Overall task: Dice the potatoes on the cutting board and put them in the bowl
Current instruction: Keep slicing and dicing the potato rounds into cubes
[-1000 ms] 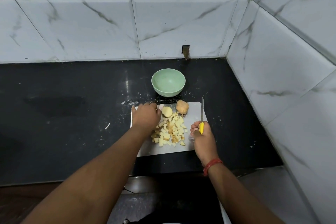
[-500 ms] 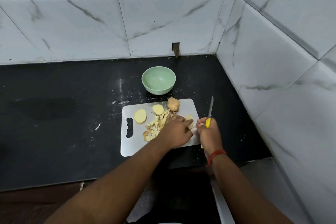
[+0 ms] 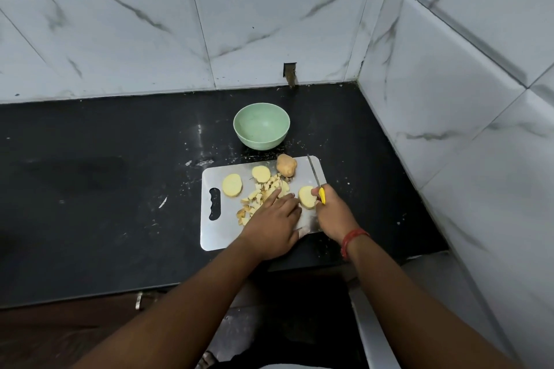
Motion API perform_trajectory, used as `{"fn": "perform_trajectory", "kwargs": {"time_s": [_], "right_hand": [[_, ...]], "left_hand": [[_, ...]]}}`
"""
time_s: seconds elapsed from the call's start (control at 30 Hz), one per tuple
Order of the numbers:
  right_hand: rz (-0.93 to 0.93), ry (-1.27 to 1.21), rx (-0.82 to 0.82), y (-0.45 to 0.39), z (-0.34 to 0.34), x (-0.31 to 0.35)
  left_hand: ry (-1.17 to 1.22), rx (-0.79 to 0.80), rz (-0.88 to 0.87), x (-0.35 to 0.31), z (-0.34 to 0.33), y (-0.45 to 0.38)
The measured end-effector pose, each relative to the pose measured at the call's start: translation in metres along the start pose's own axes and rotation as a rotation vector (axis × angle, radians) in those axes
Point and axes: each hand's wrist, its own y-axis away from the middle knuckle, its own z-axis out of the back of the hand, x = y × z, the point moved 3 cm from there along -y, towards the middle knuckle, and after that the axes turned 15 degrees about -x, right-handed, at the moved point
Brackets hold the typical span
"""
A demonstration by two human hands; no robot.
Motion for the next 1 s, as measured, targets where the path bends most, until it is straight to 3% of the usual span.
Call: {"fn": "perform_trajectory", "kwargs": {"time_s": [0.1,0.17,0.27,0.53,1.0], "right_hand": [[0.018,-0.001,-0.005,-0.005,0.005,0.004],[0.034,0.014,-0.094,-0.005,0.011,0.005],[0.080,0.157,-0.155,-0.001,0.015,0.000],[0.027,0.500,0.065,0.010,0.008,0.000],[-0.024,0.731,0.276,0.014,0.006,0.026]], "left_hand": [[-0.010,0.051,-0.001,0.001,0.002,-0.003],[-0.015,0.093,-0.002,0.002,0.001,-0.006],[-0.009,0.147,-0.010,0.002,0.003,-0.010],[0.011,0.210,-0.039,0.001,0.005,-0.015],[0.040,0.237,-0.085,0.006,0.009,-0.028]]}}
